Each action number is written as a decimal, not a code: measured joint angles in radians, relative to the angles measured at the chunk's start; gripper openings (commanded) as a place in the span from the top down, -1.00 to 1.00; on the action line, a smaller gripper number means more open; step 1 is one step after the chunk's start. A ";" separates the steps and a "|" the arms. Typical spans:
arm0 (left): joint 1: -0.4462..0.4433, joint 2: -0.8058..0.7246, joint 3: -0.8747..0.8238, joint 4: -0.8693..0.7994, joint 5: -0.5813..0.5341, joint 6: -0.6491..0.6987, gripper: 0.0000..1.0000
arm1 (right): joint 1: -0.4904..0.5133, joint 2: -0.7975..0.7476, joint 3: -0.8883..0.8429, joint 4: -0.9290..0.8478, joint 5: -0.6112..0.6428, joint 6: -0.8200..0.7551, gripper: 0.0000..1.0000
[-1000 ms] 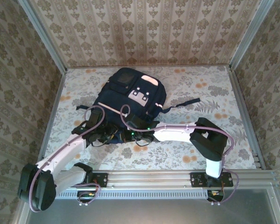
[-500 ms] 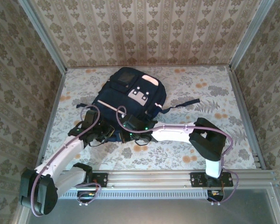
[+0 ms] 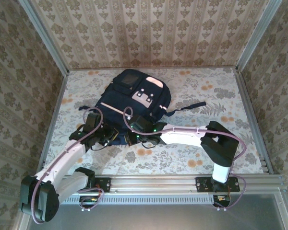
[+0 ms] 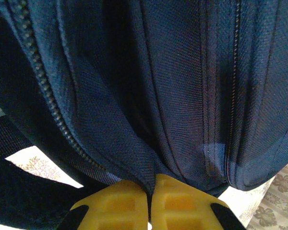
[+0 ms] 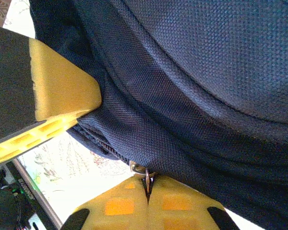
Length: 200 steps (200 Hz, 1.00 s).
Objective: Pack books, pencil case, and school supplies into a backpack
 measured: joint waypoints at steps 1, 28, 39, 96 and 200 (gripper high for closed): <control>0.000 0.000 0.000 0.000 0.000 0.000 0.90 | 0.000 0.000 0.002 -0.003 0.000 0.000 1.00; -0.007 -0.002 0.013 -0.011 -0.003 0.004 0.93 | 0.000 0.000 0.043 -0.076 0.013 -0.021 1.00; -0.019 -0.005 0.014 -0.010 -0.007 0.003 0.93 | 0.001 0.000 0.046 -0.089 0.026 -0.035 1.00; -0.122 0.011 0.014 -0.008 -0.092 -0.032 0.95 | 0.001 -0.011 -0.197 0.274 0.068 -0.028 0.83; -0.166 0.013 0.050 -0.018 -0.160 -0.058 0.94 | 0.023 -0.008 -0.264 0.476 0.160 -0.026 0.49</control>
